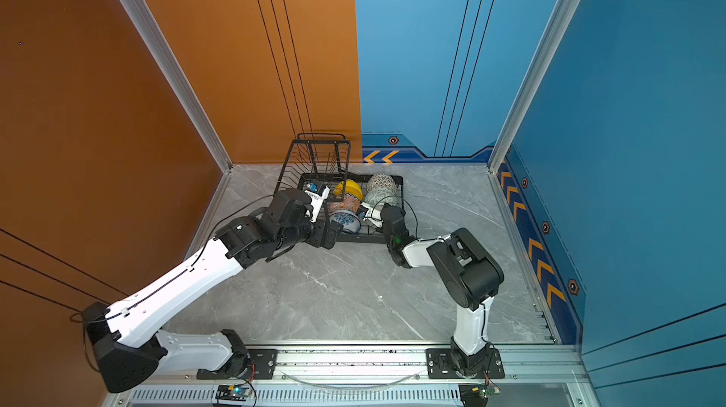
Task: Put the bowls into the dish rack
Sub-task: 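Lower the pink-striped bowl with the right gripper into the rack beside the green bowl, then open the right gripper and withdraw it from the rack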
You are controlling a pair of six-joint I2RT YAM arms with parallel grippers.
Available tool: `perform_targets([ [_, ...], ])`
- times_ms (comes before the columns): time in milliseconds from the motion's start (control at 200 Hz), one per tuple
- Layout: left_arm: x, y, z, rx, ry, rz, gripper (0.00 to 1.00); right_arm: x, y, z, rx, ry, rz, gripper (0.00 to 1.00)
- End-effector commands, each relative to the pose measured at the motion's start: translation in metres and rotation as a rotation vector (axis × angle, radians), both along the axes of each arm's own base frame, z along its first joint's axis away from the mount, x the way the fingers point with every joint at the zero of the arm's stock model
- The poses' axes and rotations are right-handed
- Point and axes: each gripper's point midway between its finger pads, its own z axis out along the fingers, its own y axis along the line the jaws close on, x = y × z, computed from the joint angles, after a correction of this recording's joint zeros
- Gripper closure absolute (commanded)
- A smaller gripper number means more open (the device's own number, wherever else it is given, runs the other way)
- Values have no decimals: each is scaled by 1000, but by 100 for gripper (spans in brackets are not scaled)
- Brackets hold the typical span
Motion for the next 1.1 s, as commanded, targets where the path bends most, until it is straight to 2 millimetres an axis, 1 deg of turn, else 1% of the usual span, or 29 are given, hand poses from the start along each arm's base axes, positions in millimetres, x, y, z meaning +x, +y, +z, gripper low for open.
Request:
perform_targets([
  [0, -4, 4, 0, 2, 7, -15, 2, -6, 7, -5, 23, 55, 28, 80],
  [135, -3, 4, -1, 2, 9, -16, 2, -6, 7, 0, 28, 46, 25, 72],
  [245, -3, 3, -2, 2, 12, -17, 2, -7, 7, 5, 38, 43, 26, 63],
  [381, -4, 4, -1, 0, 12, -17, 2, -8, 6, 8, 46, 43, 27, 56],
  [486, -4, 3, -1, -1, 12, -19, 2, -8, 6, 11, 52, 43, 27, 54],
  [541, -4, 4, 0, -3, 11, -19, 2, -9, 6, 13, 55, 41, 27, 49],
  [576, -4, 4, 0, -5, 10, -18, 2, -9, 6, 14, 59, 40, 28, 42],
  [606, -5, 4, 0, -5, 11, -18, 2, -9, 6, 15, 60, 40, 28, 34],
  [691, -5, 4, 0, -4, 9, -19, 2, -10, 5, 19, 72, 35, 28, 8],
  [711, -5, 4, 1, -5, 7, -18, 2, -11, 5, 20, 73, 33, 27, 4],
  [736, -5, 4, 1, -5, 8, -19, 2, -11, 4, 22, 78, 31, 25, 1],
  [881, -5, 5, -1, -3, 11, -18, 2, -15, 2, 29, 87, 30, 27, 0],
  [1097, -5, 7, -5, 10, 13, -10, 2, -24, 0, 44, 104, 15, 27, 0],
])
